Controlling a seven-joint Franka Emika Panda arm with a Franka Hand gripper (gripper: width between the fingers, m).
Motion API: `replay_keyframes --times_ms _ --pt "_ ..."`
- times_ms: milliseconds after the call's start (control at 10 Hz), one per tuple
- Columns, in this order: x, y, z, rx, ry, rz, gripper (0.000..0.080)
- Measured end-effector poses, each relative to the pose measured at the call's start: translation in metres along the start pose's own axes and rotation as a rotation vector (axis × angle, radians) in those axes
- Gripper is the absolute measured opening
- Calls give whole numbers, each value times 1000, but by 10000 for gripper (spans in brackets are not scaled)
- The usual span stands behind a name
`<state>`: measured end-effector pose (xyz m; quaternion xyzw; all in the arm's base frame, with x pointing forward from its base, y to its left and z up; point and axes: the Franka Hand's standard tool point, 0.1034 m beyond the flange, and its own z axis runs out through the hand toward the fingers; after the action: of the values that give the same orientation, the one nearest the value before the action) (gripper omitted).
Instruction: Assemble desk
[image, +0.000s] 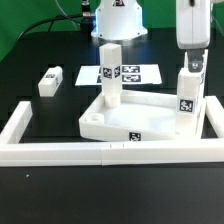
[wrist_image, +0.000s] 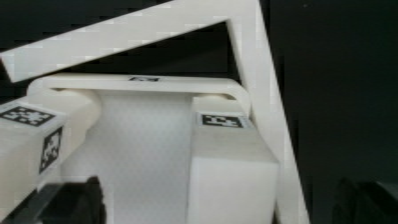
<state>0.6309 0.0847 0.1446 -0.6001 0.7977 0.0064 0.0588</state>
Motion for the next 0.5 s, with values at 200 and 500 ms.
replay_keyframes --times_ms 200,500 --pt "0 0 0 -1 0 -1 649" --pt "11 0 -13 21 -15 -156 649"
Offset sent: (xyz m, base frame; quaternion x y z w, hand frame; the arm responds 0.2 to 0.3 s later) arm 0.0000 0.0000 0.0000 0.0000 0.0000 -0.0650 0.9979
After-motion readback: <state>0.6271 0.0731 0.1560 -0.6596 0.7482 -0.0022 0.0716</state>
